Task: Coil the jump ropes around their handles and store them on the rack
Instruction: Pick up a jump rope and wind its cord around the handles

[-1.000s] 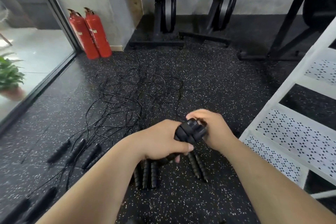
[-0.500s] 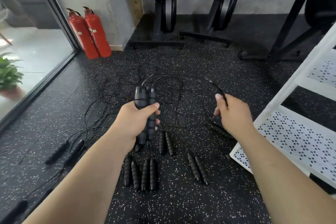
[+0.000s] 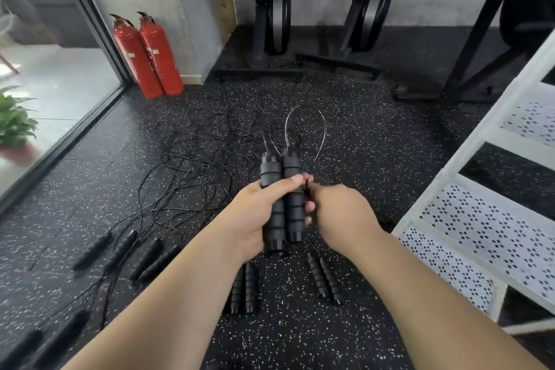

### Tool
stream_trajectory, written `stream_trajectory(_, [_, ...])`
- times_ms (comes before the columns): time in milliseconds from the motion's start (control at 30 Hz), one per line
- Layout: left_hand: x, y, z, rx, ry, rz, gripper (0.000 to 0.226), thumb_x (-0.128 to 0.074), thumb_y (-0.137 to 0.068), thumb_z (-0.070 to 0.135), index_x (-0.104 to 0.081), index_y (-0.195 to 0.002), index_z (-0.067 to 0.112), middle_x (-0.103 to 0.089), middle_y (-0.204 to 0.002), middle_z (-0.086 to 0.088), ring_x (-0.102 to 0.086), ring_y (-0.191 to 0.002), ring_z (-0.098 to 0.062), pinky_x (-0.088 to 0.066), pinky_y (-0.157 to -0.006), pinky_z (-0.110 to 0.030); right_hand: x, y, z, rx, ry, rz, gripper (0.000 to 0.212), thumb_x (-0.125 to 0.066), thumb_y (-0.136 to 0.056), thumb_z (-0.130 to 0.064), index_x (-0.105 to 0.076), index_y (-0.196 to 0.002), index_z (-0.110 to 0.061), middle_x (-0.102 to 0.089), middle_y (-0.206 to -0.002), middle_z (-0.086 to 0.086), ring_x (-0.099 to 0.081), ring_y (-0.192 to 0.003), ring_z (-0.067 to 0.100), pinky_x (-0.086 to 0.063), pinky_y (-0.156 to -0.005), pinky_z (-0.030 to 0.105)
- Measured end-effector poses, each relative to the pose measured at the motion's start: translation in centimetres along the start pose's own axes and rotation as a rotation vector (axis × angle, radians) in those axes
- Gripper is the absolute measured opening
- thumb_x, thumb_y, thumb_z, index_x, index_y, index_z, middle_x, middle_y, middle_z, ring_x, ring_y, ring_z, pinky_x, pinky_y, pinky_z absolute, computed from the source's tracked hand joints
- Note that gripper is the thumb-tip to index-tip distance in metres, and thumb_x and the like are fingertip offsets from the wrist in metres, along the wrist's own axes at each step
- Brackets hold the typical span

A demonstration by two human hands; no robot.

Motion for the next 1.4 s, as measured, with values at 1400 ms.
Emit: stream_trajectory(1400, [2.3, 0.9, 4.9, -0.166, 0.308, 0.065, 0.039, -0.065, -0.103, 0.022, -0.063, -0.141, 0.013, -0.067, -0.141, -0.022, -0.075, -0.094, -0.021, -0.063, -0.091, -0.041, 5.6, -0.6, 4.8, 0.141, -0.305, 0.531, 0.039, -0.043, -0.112, -0.046, -0.045, -0.084, -0.019, -0.047, -0.063, -0.005, -0.047, -0.057, 0.019, -0.03, -0.054, 0.037])
Point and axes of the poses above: each hand's wrist, its own y-axis away from the middle knuckle, its own x-axis out of the back of the hand, z = x × y, the point moved 6 cm from there along -y, towards the middle knuckle
